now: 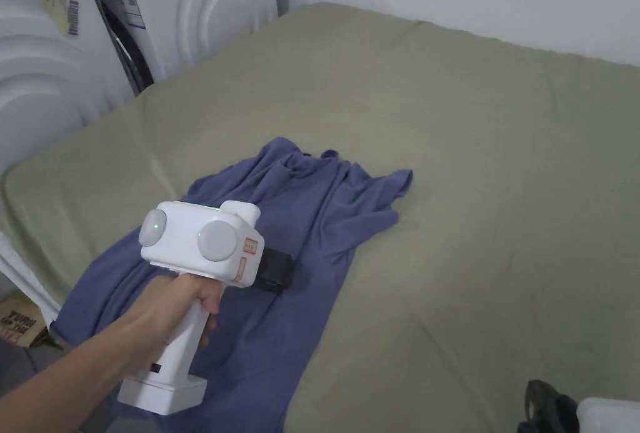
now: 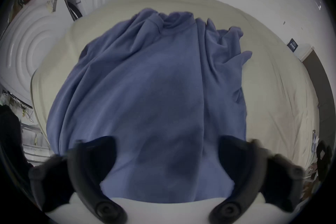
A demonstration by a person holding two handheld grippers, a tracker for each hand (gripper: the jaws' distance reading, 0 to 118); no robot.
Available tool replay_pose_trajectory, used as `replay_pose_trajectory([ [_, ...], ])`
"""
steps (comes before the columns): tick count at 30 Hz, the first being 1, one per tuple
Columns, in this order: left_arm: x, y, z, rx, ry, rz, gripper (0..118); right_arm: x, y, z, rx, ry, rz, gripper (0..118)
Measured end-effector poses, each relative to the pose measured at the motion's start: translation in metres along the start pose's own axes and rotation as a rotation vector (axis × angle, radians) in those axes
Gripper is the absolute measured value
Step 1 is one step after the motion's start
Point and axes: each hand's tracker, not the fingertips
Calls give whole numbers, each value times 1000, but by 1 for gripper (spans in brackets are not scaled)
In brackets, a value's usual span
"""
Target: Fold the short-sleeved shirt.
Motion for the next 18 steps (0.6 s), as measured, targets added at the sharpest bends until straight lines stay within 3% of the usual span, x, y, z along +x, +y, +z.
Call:
replay_pose_trajectory([
  [4, 1, -4, -29, -119, 0, -15, 115, 2, -5, 0, -26, 4, -4, 1],
  [8, -4, -10, -24, -65, -22, 15, 110, 4, -9, 6, -38, 1, 9, 1],
  [9, -4, -10, -21, -62, -23, 7, 103, 5, -10, 8, -39, -4, 13, 1],
  [11, -4, -11, -9, -24, -38, -1, 63, 8, -9, 12, -42, -9, 9, 1],
  [12, 1, -11, 1, -10, -29, -21, 27, 10, -9, 15, -40, -9, 2, 1],
  [13, 1, -12, 5, 6, -6, -34, 5, 11, -8, 19, -36, -12, -6, 1],
  [18, -1, -19, 23, 32, -41, 35, 5, 17, -6, 44, -24, -43, -6, 1],
])
